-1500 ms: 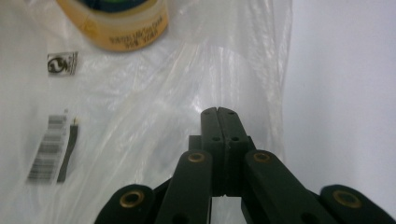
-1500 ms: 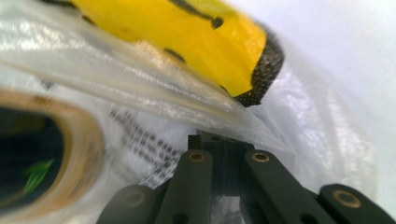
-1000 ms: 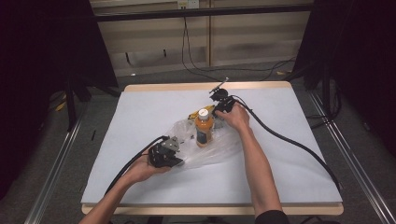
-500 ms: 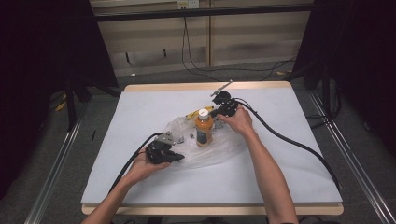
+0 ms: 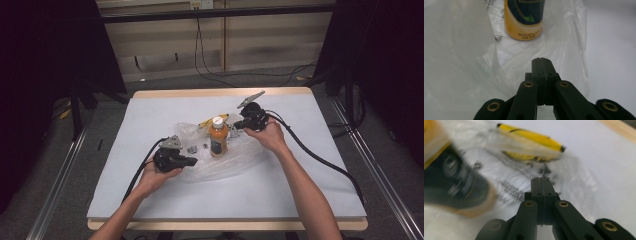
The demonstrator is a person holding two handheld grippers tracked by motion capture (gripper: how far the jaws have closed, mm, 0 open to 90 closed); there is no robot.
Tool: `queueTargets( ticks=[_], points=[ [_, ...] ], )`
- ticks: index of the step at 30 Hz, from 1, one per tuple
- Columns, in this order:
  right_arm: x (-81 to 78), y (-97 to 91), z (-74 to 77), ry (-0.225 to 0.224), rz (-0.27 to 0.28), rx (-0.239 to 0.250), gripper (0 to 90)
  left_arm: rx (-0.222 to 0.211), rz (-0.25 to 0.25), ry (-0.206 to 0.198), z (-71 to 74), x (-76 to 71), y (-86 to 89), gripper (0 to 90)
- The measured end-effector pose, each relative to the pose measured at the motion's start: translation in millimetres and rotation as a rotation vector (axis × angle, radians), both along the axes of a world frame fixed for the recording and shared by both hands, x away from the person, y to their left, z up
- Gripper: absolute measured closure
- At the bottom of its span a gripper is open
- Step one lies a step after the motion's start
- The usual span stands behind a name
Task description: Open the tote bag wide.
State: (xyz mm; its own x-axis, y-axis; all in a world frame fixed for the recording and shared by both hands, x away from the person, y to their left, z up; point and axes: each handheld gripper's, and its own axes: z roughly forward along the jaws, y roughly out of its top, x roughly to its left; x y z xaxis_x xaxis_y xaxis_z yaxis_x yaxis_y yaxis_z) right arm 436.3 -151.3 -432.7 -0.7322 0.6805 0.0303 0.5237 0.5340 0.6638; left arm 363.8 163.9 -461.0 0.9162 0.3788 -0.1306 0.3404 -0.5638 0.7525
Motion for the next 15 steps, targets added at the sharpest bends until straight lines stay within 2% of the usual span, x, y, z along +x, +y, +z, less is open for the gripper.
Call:
queueTargets(
  ticks=[4, 6, 8, 9, 12, 15],
  points=[
    [-21.0, 2.3, -5.6, -0.006, 0.049, 0.001, 90.0, -0.010, 0.026, -0.003, 0.6, 5.0, -0.5, 90.0],
    [-33.1, 2.8, -10.9, 0.027, 0.070, -0.027, 90.0, 0.011, 0.048, -0.002, -1.4, 8.0, 0.0, 90.0],
    [-41.5, 0.7, -17.8, 0.033, 0.086, -0.066, 90.0, 0.014, 0.069, 0.012, -5.8, 11.9, 0.8, 90.0],
    [-46.5, -1.3, -20.2, 0.041, 0.085, -0.070, 90.0, 0.016, 0.069, 0.015, -7.4, 13.7, 1.8, 90.0],
    [-59.7, -9.4, -23.5, 0.040, 0.086, -0.043, 90.0, 0.020, 0.083, 0.024, -10.0, 15.2, 5.3, 90.0],
    [-71.0, -18.1, -28.6, 0.036, 0.083, -0.045, 90.0, 0.026, 0.098, 0.028, -11.6, 17.0, 8.7, 90.0]
  ],
)
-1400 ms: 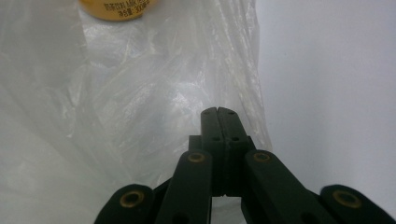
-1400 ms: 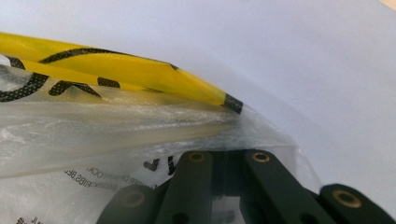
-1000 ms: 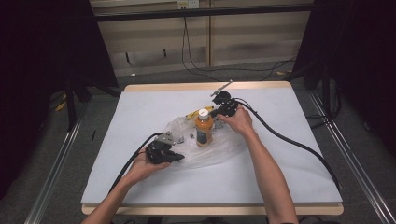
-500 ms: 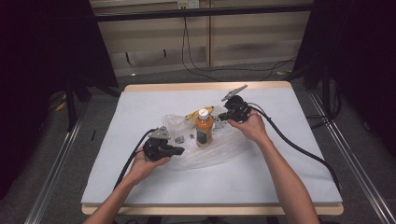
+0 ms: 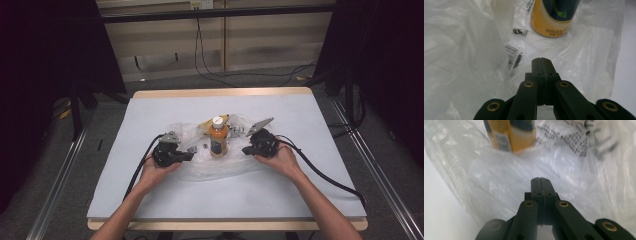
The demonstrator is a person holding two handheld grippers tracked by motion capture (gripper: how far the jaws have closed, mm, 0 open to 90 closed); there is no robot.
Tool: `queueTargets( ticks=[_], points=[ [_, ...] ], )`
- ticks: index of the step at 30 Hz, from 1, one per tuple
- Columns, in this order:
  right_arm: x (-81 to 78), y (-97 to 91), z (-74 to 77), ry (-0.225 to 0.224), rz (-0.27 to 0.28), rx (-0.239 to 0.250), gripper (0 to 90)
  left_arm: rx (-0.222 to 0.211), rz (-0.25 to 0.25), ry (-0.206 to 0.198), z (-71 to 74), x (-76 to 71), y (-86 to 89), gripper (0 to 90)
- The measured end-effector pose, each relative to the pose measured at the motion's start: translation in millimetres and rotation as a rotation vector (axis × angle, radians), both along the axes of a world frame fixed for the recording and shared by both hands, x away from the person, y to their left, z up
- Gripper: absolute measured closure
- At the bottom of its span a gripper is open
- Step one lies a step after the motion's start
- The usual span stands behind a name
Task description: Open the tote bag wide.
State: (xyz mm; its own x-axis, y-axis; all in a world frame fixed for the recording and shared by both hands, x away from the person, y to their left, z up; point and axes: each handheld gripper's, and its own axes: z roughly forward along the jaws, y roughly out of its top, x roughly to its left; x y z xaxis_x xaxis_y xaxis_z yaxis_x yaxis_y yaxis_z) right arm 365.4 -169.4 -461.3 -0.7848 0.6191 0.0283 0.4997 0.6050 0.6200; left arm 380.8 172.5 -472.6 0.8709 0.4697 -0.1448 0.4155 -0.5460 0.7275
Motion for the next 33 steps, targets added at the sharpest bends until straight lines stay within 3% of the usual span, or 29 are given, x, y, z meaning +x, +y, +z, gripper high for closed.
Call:
queueTargets(
  ticks=[6, 11, 14, 19, 25, 29, 31, 33],
  points=[
    [-19.1, -9.3, -9.8, -0.001, 0.007, -0.025, 90.0, 0.033, -0.012, 0.008, -7.0, -2.6, 2.2, 90.0],
    [-31.7, -18.4, -11.0, -0.004, 0.007, -0.006, 90.0, 0.042, -0.008, 0.008, -8.6, -5.1, 5.9, 90.0],
    [-34.6, -21.8, -12.0, -0.013, -0.009, 0.008, 90.0, 0.022, -0.009, 0.003, -9.1, -4.0, 3.7, 90.0],
    [-33.6, -22.1, -12.8, -0.055, -0.041, 0.119, 90.0, -0.028, -0.022, -0.009, -3.0, -7.6, 2.3, 90.0],
    [-34.5, -31.1, 3.6, -0.144, -0.107, 0.261, 88.9, -0.123, -0.026, -0.066, 9.4, -17.4, 5.6, 90.0],
    [-38.8, -34.1, 11.4, -0.182, -0.144, 0.295, 51.1, -0.152, -0.018, -0.106, 16.5, -24.8, 6.3, 72.7],
    [-40.0, -37.1, 14.9, -0.185, -0.142, 0.322, 40.5, -0.154, 0.008, -0.145, 20.2, -31.6, 5.3, 59.3],
    [-43.9, -40.8, 19.3, -0.206, -0.139, 0.350, 30.1, -0.181, 0.007, -0.170, 22.2, -35.9, 6.7, 52.7]
  ],
)
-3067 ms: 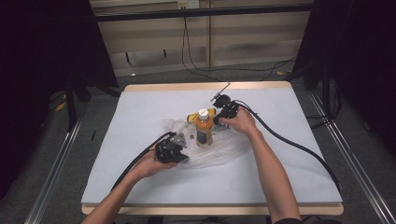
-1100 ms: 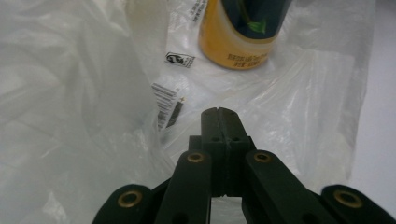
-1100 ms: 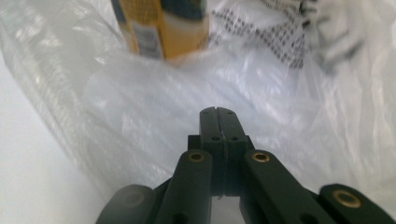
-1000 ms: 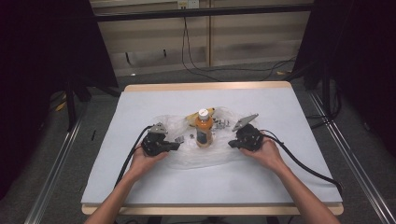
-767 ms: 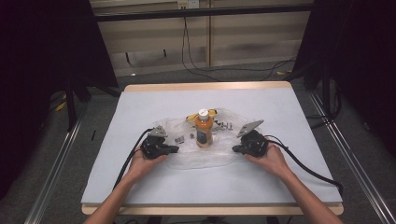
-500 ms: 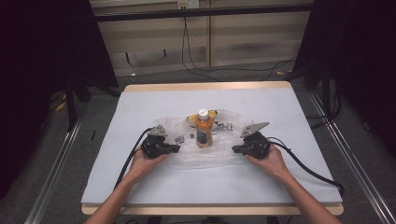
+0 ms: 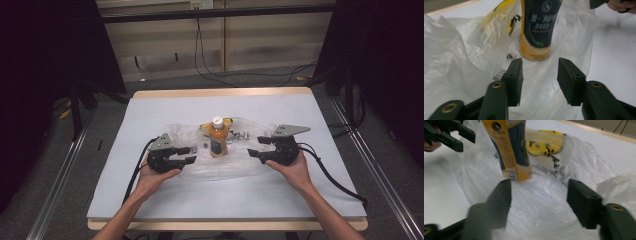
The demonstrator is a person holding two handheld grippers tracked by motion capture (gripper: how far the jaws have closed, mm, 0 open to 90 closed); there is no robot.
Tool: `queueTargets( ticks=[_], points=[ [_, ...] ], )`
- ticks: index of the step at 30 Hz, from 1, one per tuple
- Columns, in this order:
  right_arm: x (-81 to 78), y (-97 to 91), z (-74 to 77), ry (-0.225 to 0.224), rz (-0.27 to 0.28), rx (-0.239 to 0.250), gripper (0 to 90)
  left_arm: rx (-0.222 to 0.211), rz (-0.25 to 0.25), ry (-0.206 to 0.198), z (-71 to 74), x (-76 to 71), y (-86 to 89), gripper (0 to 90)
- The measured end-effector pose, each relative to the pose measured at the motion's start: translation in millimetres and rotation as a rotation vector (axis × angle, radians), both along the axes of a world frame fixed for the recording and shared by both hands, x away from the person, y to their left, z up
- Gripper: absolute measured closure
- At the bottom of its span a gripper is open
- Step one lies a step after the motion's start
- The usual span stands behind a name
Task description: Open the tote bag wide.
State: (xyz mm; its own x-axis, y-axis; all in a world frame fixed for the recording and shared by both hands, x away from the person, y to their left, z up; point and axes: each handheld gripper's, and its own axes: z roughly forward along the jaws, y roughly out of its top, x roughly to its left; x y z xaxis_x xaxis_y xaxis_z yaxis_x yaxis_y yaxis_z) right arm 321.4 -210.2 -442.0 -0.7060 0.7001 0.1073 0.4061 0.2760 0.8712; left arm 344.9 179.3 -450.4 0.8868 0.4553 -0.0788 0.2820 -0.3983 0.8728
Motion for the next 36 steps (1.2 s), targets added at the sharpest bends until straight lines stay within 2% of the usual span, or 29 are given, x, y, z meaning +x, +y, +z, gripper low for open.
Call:
queueTargets(
  ticks=[2, 4, 5, 6, 8, 10, 12, 13, 14, 16, 18, 20, 25, 27, 29, 32, 35, 36],
  points=[
    [-3.4, -3.3, 4.3, 0.009, 0.001, 0.028, 19.0, 0.002, 0.035, -0.027, 1.7, -3.4, 1.9, 39.5],
    [-3.7, -7.9, 9.6, 0.081, 0.034, 0.051, 16.2, -0.025, 0.055, -0.019, 2.5, -5.3, 5.9, 28.6],
    [-5.9, -10.2, 11.9, 0.079, 0.037, 0.056, 16.3, -0.030, 0.074, -0.026, 3.3, -6.6, 7.7, 26.8],
    [-10.1, -11.9, 14.2, 0.047, 0.017, 0.043, 16.6, -0.026, 0.086, -0.036, 4.9, -7.7, 9.6, 24.9],
    [-18.0, -15.8, 18.1, -0.015, -0.013, 0.027, 16.7, -0.057, 0.087, -0.030, 7.9, -9.0, 12.9, 22.4],
    [-21.5, -20.6, 22.5, -0.024, -0.024, 0.047, 15.5, -0.065, 0.093, -0.042, 10.9, -10.9, 15.9, 21.4],
    [-26.0, -24.8, 25.3, -0.048, -0.043, 0.038, 18.5, -0.071, 0.100, -0.044, 13.5, -15.6, 18.3, 21.0],
    [-29.4, -27.2, 26.0, -0.075, -0.063, 0.037, 15.5, -0.066, 0.104, -0.049, 14.0, -17.2, 19.2, 20.4],
    [-31.4, -28.2, 26.3, -0.081, -0.076, 0.035, 12.5, -0.077, 0.094, -0.048, 13.5, -19.0, 20.7, 20.1],
    [-36.8, -30.9, 27.0, -0.095, -0.103, 0.026, 12.1, -0.070, 0.105, -0.051, 12.4, -23.3, 24.9, 20.0],
    [-42.8, -34.6, 27.2, -0.129, -0.127, 0.033, 8.6, -0.070, 0.109, -0.049, 10.6, -26.7, 30.4, 18.9],
    [-47.1, -39.3, 27.8, -0.142, -0.148, 0.034, 5.7, -0.076, 0.137, -0.058, 9.2, -31.0, 37.1, 14.8],
    [-60.1, -50.9, 23.8, -0.168, -0.193, 0.055, 2.5, -0.142, 0.194, -0.091, 4.6, -43.2, 55.5, 7.9],
    [-66.5, -54.9, 21.5, -0.179, -0.211, 0.058, 3.0, -0.139, 0.225, -0.113, 3.3, -47.8, 61.6, 6.0],
    [-73.2, -59.1, 20.2, -0.191, -0.233, 0.046, 2.5, -0.138, 0.245, -0.110, 1.9, -52.7, 67.9, 5.0],
    [-83.5, -68.3, 18.2, -0.197, -0.276, 0.075, 3.0, -0.150, 0.268, -0.099, -0.3, -60.2, 76.4, 3.5],
    [-94.9, -76.1, 15.9, -0.203, -0.307, 0.064, 3.5, -0.145, 0.297, -0.082, -1.0, -67.5, 84.5, 3.4],
    [-98.7, -78.8, 15.0, -0.199, -0.315, 0.077, 3.4, -0.143, 0.300, -0.081, -1.3, -70.1, 87.0, 3.3]
  ],
)
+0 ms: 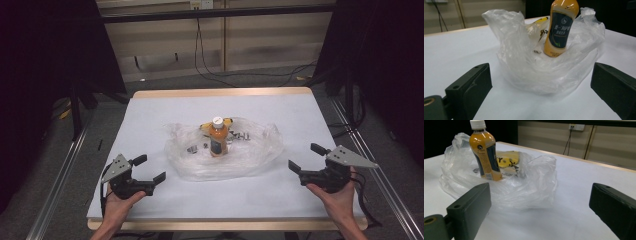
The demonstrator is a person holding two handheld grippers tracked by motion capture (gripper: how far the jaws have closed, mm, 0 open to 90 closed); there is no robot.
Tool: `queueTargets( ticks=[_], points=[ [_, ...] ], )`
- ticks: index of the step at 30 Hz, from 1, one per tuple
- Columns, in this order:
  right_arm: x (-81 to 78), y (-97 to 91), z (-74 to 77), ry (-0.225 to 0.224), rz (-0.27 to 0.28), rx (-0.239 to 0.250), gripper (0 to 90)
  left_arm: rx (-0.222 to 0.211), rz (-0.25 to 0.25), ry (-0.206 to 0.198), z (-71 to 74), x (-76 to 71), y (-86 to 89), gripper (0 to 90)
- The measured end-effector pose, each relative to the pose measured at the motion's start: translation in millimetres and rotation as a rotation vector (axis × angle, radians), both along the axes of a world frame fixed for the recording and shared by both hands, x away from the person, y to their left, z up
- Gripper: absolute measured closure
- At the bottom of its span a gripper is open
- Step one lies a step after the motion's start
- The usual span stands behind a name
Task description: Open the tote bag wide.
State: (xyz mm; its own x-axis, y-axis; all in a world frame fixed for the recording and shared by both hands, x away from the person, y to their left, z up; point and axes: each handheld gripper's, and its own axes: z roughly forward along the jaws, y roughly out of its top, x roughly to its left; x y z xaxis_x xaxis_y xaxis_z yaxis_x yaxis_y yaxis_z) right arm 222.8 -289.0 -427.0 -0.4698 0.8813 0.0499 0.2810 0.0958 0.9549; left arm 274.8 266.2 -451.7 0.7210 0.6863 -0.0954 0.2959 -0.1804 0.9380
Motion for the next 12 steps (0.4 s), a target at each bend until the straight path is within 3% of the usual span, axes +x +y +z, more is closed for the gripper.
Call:
queueTargets(
  ticks=[4, 7, 10, 12],
  points=[
    [-17.4, -7.9, -4.7, 0.002, -0.047, -0.007, 2.3, -0.014, 0.042, 0.018, -0.6, -13.5, 8.8, 2.9],
    [-28.4, -13.2, -4.5, 0.005, -0.068, 0.017, 1.8, -0.010, 0.038, -0.001, -1.3, -25.4, 14.8, 2.8],
    [-39.3, -16.0, -2.3, -0.017, -0.084, 0.037, 2.9, 0.037, 0.060, 0.003, -2.7, -34.0, 17.0, 2.7],
    [-44.4, -15.0, -4.6, -0.004, -0.075, 0.035, 3.0, 0.052, 0.057, 0.003, -3.5, -36.8, 17.8, 2.7]
  ],
)
